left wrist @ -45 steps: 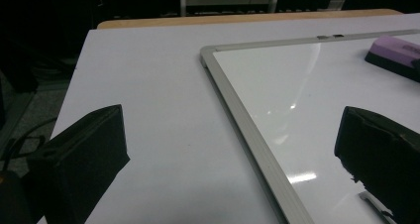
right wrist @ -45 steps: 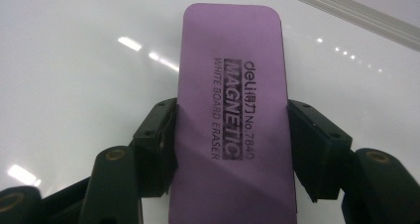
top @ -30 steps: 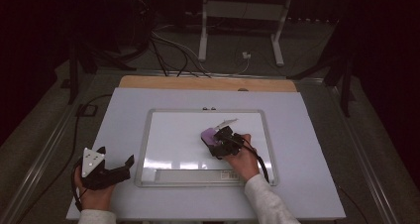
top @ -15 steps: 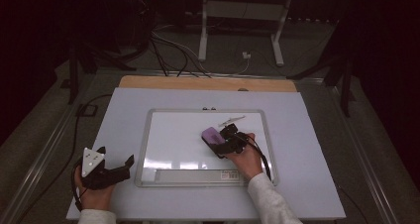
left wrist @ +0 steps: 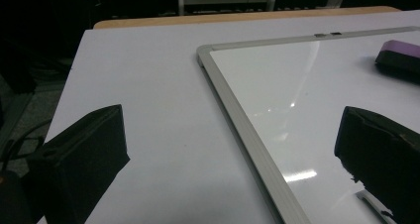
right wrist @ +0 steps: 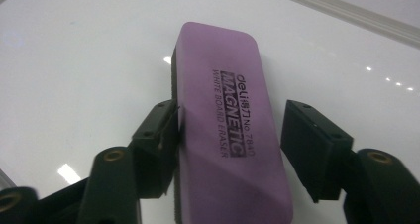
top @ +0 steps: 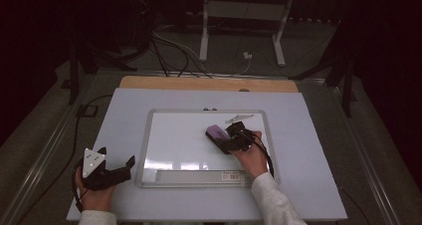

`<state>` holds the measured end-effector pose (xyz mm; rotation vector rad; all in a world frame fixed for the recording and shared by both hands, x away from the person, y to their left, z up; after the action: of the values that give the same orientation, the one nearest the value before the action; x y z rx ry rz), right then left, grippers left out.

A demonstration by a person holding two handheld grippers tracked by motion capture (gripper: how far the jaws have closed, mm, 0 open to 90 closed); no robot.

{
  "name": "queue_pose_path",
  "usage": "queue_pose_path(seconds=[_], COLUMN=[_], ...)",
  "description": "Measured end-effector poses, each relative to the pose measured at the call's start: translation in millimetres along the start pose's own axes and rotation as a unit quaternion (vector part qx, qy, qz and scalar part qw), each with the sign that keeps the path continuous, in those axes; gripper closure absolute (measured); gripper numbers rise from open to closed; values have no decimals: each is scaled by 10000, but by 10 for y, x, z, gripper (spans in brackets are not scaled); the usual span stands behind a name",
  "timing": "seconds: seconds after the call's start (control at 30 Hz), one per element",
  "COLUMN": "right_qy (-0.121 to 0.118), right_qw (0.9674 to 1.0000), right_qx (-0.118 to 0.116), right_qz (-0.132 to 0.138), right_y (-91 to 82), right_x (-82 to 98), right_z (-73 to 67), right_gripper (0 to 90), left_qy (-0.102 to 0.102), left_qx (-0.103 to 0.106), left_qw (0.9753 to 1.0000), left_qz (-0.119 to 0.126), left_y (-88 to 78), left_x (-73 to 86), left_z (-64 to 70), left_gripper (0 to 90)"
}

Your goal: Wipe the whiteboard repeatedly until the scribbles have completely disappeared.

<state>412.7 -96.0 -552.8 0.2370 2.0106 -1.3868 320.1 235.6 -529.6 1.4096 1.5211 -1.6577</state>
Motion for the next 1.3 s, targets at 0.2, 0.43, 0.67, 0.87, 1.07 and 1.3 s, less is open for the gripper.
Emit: queue_pose_path(seconds=[0.2,0.43,0.67,0.87,1.07,1.3], right_qy=[37,115,262,446,678,446], right_qw=[9999,9998,9994,9984,9967,9971], right_qx=[-115,-161,-135,-39,30,-108], right_qz=[6,47,156,338,455,604], right_y=[-25,-52,-108,-136,-124,-131], right_x=[-9,-34,-103,-181,-227,-258], right_z=[18,52,129,251,391,358], right_gripper=[485,569,661,704,717,436], left_qy=[9,-8,-3,-4,-11,-6], left_qx=[-1,-9,-9,-16,-14,-13], left_qw=[10000,10000,10000,10000,10000,10000], left_qz=[-1,5,-1,6,8,-4], left_y=[-3,0,0,-4,-2,0], left_x=[1,-1,0,-1,0,2], left_z=[-3,-5,-4,-8,-7,-6], left_gripper=[8,8,8,8,8,8])
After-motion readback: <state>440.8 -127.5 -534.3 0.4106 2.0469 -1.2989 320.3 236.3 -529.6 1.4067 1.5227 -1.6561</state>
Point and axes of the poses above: each handheld gripper's, and its own axes: y roughly forward along the jaws, x roughly out of its underside, z roughly to its right, the point moved 10 cm from there along y, roughly forward along the jaws, and after that the axes turned 12 degrees about y, right-handed, at the moved point
